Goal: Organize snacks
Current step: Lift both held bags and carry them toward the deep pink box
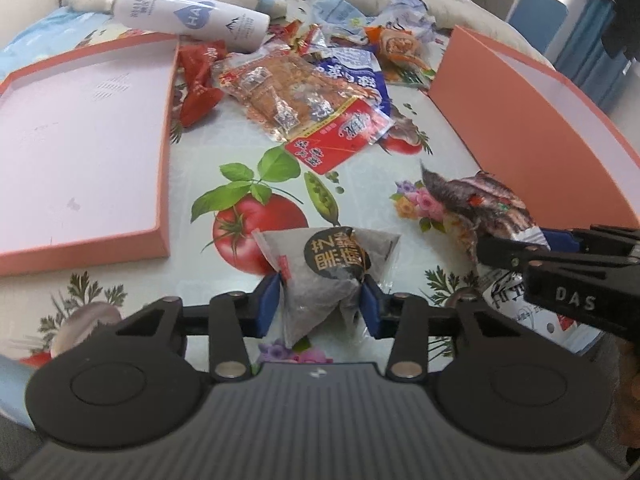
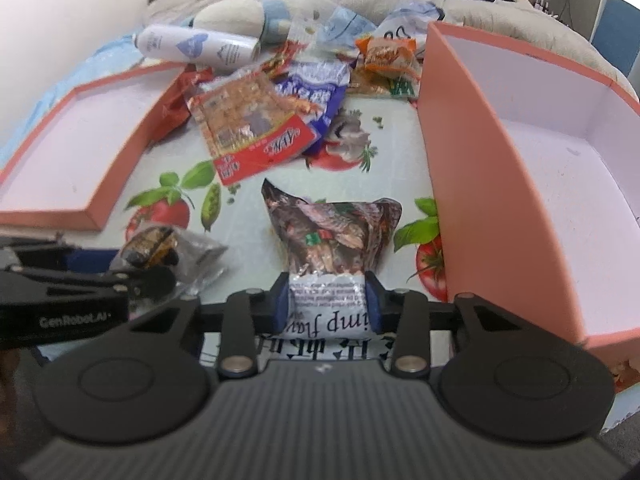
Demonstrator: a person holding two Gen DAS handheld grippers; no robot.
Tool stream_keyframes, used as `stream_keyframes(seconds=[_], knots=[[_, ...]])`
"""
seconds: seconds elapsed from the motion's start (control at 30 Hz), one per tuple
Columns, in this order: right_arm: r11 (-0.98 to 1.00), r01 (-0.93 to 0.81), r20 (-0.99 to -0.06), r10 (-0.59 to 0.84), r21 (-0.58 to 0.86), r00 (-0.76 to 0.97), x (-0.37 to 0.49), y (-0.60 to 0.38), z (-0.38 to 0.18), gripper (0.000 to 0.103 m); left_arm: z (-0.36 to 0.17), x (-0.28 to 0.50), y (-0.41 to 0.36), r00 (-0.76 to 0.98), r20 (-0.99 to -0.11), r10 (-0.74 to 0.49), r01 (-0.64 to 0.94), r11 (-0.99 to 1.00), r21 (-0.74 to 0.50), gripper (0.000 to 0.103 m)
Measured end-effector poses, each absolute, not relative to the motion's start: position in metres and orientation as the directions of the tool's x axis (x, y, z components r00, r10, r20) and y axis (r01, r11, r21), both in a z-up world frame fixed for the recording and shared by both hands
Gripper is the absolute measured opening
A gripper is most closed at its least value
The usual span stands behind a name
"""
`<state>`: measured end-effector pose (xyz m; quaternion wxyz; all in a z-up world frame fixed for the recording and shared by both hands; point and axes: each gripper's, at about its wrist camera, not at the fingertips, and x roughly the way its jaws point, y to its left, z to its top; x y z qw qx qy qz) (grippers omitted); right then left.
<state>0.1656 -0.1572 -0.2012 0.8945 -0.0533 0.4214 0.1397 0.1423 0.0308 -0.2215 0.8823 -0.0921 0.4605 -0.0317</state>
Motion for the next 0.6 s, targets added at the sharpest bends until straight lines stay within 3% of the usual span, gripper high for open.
stream_keyframes(seconds=[0.27, 0.6], knots=[[0.954, -0.293, -0.718, 0.249, 0.066, 0.650, 0.154, -0.169, -0.167, 0.040, -0.187, 0.134, 0.029, 0.620, -0.775, -0.124, -0.057, 0.978, -0.202, 0.044], [0.949, -0.294, -0.611, 0.298, 0.111, 0.733, 0.137, -0.178, -0.094, 0.040, -0.095, 0.122, 0.024, 0.736, -0.658, -0.158, 0.001, 0.973, -0.232, 0.044]])
